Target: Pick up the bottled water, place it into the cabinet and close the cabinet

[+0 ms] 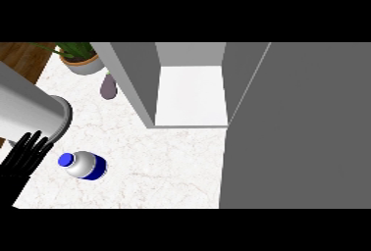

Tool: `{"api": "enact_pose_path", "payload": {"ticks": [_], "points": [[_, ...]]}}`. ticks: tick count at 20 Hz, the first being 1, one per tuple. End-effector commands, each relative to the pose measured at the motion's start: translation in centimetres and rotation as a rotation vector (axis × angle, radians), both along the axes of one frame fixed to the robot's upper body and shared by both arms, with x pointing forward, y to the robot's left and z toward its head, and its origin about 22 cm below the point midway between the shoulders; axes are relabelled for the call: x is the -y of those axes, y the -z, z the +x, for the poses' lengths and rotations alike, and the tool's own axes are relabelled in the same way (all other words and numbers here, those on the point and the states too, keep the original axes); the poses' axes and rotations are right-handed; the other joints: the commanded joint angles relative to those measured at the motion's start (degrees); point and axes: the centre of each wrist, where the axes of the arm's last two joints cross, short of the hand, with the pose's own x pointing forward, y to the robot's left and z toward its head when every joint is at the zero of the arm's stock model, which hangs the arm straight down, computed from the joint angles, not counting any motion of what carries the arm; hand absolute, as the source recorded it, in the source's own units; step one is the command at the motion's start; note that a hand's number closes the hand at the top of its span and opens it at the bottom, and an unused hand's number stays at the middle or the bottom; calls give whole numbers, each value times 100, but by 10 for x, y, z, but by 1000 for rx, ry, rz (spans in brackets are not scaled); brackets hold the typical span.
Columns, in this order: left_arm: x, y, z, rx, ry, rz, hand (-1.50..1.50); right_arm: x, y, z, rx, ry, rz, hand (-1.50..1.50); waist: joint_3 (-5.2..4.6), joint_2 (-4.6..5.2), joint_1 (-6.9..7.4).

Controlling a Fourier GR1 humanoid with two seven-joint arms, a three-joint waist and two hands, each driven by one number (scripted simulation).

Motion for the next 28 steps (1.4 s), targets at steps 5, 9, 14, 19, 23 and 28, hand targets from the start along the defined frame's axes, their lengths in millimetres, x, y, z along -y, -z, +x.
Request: {"api": "enact_pose_path", "payload": {"ticks": [5, 9, 14, 19, 23, 28], "points": [[11, 54, 14, -92, -33, -18, -150, -16, -1, -11, 7, -14, 10, -150, -7, 9, -44], [-8, 54, 22, -108, -24, -43, -150, -13, -4, -9, -8, -26, -9, -150, -7, 13, -38], [19, 77, 25, -163, -10, -118, -150, -2, 17, -12, 11, -33, 10, -150, -7, 13, -62], [29, 83, 35, -146, 2, -112, -150, 0, 7, -12, 11, -25, -7, -150, -10, 17, -63], [22, 73, 50, -142, 1, -122, -150, -4, -7, -11, 8, -49, -15, -150, -20, 36, -112], [53, 110, 17, -179, 18, -162, -150, -6, 4, -16, 0, -37, -8, -150, -16, 20, -88]]}}
